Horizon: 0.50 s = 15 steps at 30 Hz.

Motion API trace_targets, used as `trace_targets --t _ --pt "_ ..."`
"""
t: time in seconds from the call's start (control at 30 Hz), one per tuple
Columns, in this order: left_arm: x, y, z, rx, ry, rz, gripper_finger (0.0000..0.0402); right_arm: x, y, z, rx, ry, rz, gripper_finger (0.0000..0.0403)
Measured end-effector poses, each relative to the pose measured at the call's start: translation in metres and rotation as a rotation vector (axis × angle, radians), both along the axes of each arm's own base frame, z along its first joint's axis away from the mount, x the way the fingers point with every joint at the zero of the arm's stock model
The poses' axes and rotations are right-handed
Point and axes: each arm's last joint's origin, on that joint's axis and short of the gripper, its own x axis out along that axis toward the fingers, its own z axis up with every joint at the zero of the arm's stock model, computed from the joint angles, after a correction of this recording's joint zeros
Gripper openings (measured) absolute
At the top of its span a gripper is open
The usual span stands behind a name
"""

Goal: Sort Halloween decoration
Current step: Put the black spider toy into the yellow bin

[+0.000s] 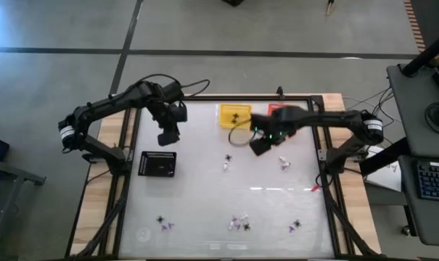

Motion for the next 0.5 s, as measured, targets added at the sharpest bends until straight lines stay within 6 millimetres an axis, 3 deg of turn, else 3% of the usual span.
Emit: trace_targets --t 0.27,0.5 --pt "-0.001 0.003 -0.001 0.098 0.037 -0.018 0.0100 0.011 0.076 -0.007 0.042 0.009 -0.053 0.0148" --pt "-0.001 0.003 -0.001 0.103 0.034 -0.029 0.0100 0.021 0.136 -0.016 0.097 -0.091 -0.060 0.0156"
